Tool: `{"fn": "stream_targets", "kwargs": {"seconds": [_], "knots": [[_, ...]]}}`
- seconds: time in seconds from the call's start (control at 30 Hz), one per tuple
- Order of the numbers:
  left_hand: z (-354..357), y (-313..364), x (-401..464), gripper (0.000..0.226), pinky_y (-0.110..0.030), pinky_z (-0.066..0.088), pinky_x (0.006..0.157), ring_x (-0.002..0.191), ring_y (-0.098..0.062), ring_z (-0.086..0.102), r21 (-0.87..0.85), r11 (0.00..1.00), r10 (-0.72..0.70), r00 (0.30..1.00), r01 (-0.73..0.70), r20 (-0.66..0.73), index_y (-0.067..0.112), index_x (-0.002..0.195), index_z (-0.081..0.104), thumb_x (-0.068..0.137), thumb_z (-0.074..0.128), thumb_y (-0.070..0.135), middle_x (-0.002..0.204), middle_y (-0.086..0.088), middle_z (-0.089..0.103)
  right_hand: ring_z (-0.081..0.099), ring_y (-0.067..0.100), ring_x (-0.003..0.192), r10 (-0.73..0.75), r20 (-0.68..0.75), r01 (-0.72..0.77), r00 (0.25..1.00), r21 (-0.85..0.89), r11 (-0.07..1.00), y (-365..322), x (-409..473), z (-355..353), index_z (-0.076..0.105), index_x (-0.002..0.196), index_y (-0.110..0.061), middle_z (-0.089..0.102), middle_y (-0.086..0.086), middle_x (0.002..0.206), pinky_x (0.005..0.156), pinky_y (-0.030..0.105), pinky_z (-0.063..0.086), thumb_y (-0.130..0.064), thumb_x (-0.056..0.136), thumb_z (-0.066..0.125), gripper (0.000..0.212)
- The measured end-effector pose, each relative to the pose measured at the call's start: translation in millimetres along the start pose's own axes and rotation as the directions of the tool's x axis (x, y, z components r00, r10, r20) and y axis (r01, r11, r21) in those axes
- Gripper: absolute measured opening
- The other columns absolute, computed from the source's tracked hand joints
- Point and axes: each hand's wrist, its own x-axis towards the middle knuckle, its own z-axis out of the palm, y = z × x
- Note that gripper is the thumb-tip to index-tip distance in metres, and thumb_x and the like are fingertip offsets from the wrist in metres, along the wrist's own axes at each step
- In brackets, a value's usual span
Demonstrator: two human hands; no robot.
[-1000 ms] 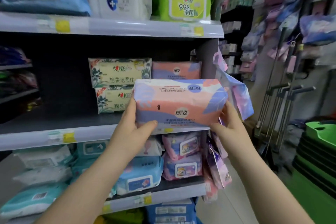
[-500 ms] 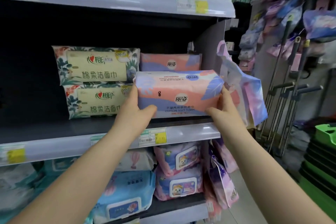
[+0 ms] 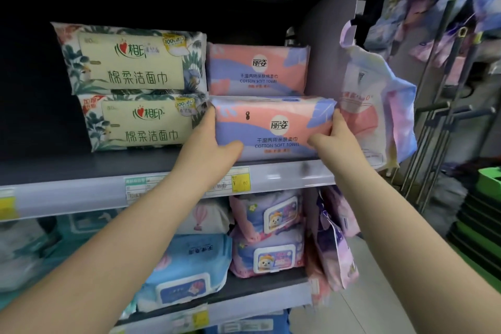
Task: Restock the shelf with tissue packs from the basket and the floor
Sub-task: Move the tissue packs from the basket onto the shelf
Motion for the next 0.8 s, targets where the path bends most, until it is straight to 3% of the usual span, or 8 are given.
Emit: {"fn": "stream_targets", "kwargs": {"seconds": [0.07, 0.2, 0.27, 0.37, 0.43, 0.6, 0.67, 0.8], "knots": [[1, -3, -4, 0.053, -0.024, 0.042, 0.074, 0.102, -0.015, 0.057, 0.016, 0.999, 0.039, 0.999, -0.039, -0.014, 0.028, 0.129, 0.041, 0.080, 0.059, 0.017, 0.116, 0.006, 0.058, 0.052, 0.017, 0.092, -0.008, -0.021, 0.008, 1.000, 0.023, 1.000, 0, -2, 2, 0.034, 0.137, -0.020, 0.056, 0.000, 0.113, 0.062, 0.017, 0.039, 0.002, 0.081, 0.045, 0.062], [0, -9, -6, 0.042, -0.028, 0.044, 0.082, 0.104, -0.016, 0.057, 0.013, 0.996, 0.083, 0.996, -0.083, -0.024, 0.031, 0.116, 0.043, 0.082, 0.059, 0.013, 0.118, 0.004, 0.058, 0.052, 0.018, 0.092, -0.017, -0.032, 0.018, 0.999, 0.031, 0.999, 0, -3, 3, 0.034, 0.136, -0.019, 0.055, 0.000, 0.112, 0.064, 0.023, 0.038, 0.001, 0.081, 0.045, 0.060], [1, -8, -5, 0.047, -0.032, 0.045, 0.090, 0.108, -0.018, 0.056, 0.025, 0.996, 0.087, 0.996, -0.086, -0.031, 0.026, 0.125, 0.042, 0.082, 0.059, 0.014, 0.121, 0.002, 0.056, 0.052, 0.021, 0.095, -0.009, -0.029, 0.010, 1.000, 0.010, 1.000, -2, -1, 5, 0.034, 0.135, -0.017, 0.055, 0.004, 0.114, 0.066, 0.027, 0.040, -0.001, 0.081, 0.046, 0.057], [2, -9, -4, 0.063, -0.036, 0.041, 0.100, 0.118, -0.019, 0.051, 0.057, 0.995, 0.087, 0.995, -0.084, -0.051, 0.020, 0.140, 0.033, 0.083, 0.060, 0.019, 0.130, 0.001, 0.052, 0.049, 0.030, 0.113, -0.053, -0.059, 0.047, 0.997, -0.102, 0.994, -3, -1, 10, 0.031, 0.134, -0.007, 0.047, 0.013, 0.128, 0.089, 0.036, 0.045, -0.008, 0.075, 0.049, 0.062], [2, -11, -9, 0.064, -0.032, 0.038, 0.103, 0.121, -0.015, 0.048, 0.055, 0.995, 0.091, 0.994, -0.088, -0.060, 0.020, 0.141, 0.032, 0.084, 0.060, 0.022, 0.133, 0.004, 0.050, 0.037, 0.031, 0.127, -0.123, -0.074, 0.108, 0.990, -0.182, 0.977, -3, -7, 14, 0.024, 0.140, -0.002, 0.034, 0.017, 0.140, 0.106, 0.043, 0.035, -0.015, 0.072, 0.050, 0.074], [8, -20, -48, 0.074, -0.011, 0.010, 0.104, 0.139, -0.010, 0.019, 0.283, 0.944, 0.202, 0.975, -0.169, -0.089, 0.020, 0.148, 0.015, 0.086, 0.055, 0.022, 0.153, 0.005, 0.021, 0.008, 0.030, 0.143, -0.369, -0.089, 0.316, 0.925, -0.362, 0.877, 5, -46, 26, 0.008, 0.148, -0.005, 0.004, 0.020, 0.155, 0.116, 0.029, 0.011, -0.001, 0.078, 0.049, 0.080], [12, -32, -75, 0.073, -0.016, 0.006, 0.108, 0.138, -0.008, 0.012, 0.348, 0.905, 0.285, 0.956, -0.244, -0.070, 0.019, 0.148, 0.013, 0.085, 0.048, 0.033, 0.149, 0.010, 0.019, 0.004, 0.029, 0.144, -0.458, -0.062, 0.404, 0.887, -0.377, 0.834, 17, -70, 36, 0.010, 0.148, -0.005, 0.003, 0.020, 0.155, 0.111, 0.016, 0.000, -0.005, 0.076, 0.043, 0.079], [24, -90, -128, 0.069, -0.032, 0.007, 0.118, 0.135, -0.013, 0.019, 0.438, 0.855, 0.293, 0.956, -0.277, 0.032, 0.015, 0.143, 0.018, 0.080, 0.036, 0.036, 0.141, 0.008, 0.025, 0.014, 0.030, 0.140, -0.511, 0.079, 0.498, 0.856, -0.390, 0.774, 66, -126, 59, 0.017, 0.146, -0.009, 0.015, 0.021, 0.153, 0.114, 0.039, 0.012, -0.011, 0.075, 0.038, 0.074]]}}
